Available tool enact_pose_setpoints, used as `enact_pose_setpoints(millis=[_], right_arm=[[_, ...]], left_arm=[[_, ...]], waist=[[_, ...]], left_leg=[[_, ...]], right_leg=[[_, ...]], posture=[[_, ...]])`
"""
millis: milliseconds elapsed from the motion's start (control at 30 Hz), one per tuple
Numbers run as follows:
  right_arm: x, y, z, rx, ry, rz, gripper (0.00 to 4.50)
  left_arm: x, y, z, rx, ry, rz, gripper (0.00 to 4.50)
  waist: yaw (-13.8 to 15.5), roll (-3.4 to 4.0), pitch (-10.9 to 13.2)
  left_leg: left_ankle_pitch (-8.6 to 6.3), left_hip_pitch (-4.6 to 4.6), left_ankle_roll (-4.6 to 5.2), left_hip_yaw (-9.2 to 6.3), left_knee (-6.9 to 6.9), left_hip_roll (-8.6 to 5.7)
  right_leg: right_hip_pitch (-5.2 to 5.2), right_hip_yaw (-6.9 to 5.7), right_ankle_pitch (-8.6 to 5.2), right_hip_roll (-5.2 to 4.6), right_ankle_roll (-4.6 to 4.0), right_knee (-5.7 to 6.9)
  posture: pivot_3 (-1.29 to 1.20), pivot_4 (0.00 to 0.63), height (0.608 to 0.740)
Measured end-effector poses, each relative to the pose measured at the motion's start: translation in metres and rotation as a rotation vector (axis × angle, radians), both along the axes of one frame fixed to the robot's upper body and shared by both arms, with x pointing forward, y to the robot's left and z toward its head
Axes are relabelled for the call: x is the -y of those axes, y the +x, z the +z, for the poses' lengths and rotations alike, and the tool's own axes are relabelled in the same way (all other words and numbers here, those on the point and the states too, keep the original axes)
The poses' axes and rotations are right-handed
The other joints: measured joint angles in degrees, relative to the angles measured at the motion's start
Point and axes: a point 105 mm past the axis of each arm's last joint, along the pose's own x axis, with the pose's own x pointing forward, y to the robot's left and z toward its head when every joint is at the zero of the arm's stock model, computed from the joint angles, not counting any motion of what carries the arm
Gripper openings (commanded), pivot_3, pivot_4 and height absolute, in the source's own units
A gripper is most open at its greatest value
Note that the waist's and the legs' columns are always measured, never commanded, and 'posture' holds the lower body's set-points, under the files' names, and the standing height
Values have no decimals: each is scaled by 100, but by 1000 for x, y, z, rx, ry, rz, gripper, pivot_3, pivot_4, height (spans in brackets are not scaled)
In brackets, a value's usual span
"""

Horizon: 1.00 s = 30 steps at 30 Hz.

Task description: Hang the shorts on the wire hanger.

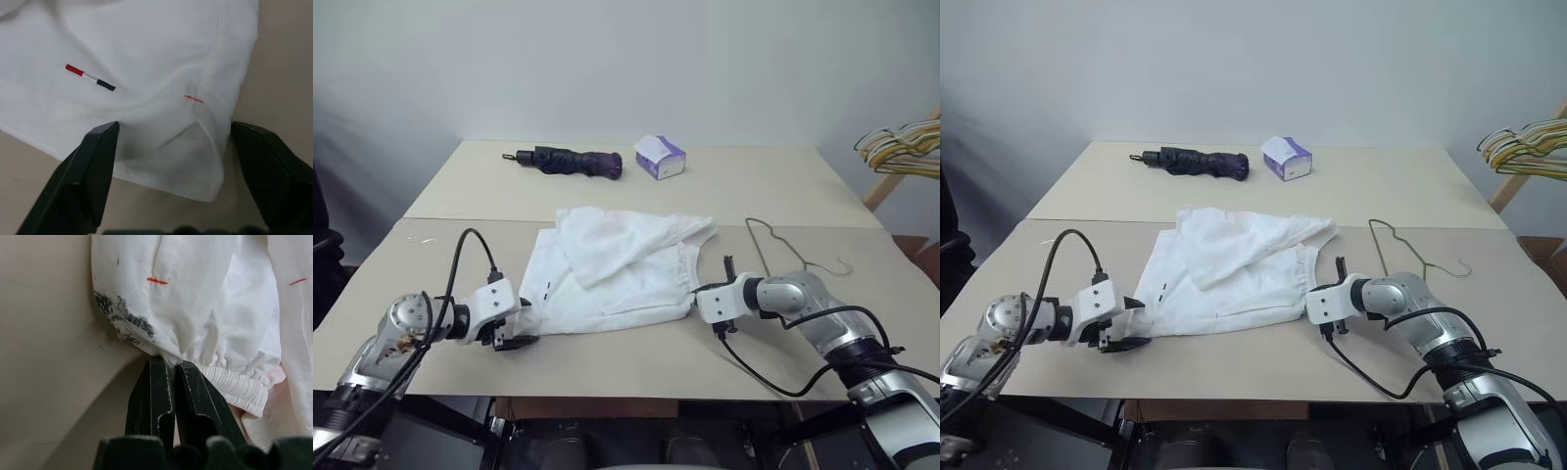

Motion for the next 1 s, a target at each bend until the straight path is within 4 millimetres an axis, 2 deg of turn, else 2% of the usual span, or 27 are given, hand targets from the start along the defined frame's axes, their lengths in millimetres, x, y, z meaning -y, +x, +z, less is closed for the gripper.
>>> enact_pose_setpoints(millis=[267,467,533,633,667,767,833,900,933,967,1000], right_arm=[[-1,-3,-2,2,10,-7,0],[-4,-10,3,4,17,-2,0],[-7,-21,7,-20,19,30,0],[-2,-49,11,-104,-21,107,0],[-1,-57,15,-134,-30,131,0],[-7,-62,29,-158,-1,161,0],[-15,-51,42,-147,53,135,0],[-30,-20,68,-83,156,76,0],[-38,3,91,-6,219,32,0],[-41,28,115,88,268,-30,0],[-43,47,142,197,314,-83,0]], left_arm=[[0,2,-4,-3,-8,-7,139],[-1,0,-1,-8,10,-5,66],[-7,-8,3,-49,62,7,66],[-16,-29,12,-103,150,-44,66],[-13,-30,17,-102,150,-60,66],[-4,-26,30,-59,128,-86,66],[8,-6,45,49,79,-89,66],[29,42,75,261,-53,-14,66],[43,75,101,401,-137,72,66],[49,104,125,521,-197,186,66],[54,123,155,642,-236,268,66]], waist=[[-21,2,-1],[-22,2,-1],[-37,2,-1],[-38,2,1],[-27,3,3],[-10,0,5],[-5,-1,5],[22,-3,5],[41,-9,3],[48,-16,3],[54,-30,-4]], left_leg=[[1,0,0,0,0,1],[1,-7,0,-1,0,2],[1,-11,0,-1,0,3],[-1,-10,-1,0,-3,3],[-7,-11,-12,1,-3,4],[-25,21,-42,1,-2,7],[-27,36,-46,3,-2,6],[-5,30,-34,-2,0,1],[14,28,-22,-11,2,-1],[35,26,-2,-18,4,-4],[40,-11,4,-26,2,-7]], right_leg=[[0,0,0,0,0,5],[-6,0,-2,2,0,5],[-8,1,-4,2,2,8],[-9,0,-12,-2,0,7],[-12,-1,-15,-2,-5,7],[-8,-6,-35,-3,-41,5],[4,-6,-40,-4,-22,2],[4,-7,-17,1,1,1],[12,-8,23,7,35,-5],[13,-8,34,8,22,-5],[6,-8,42,7,22,-14]], posture=[[-7,0,740],[-6,0,740],[-6,0,740],[-3,0,740],[-3,0,740],[-3,0,740],[-2,0,740],[-7,0,740],[-9,0,740],[-9,0,740],[-13,0,740]])
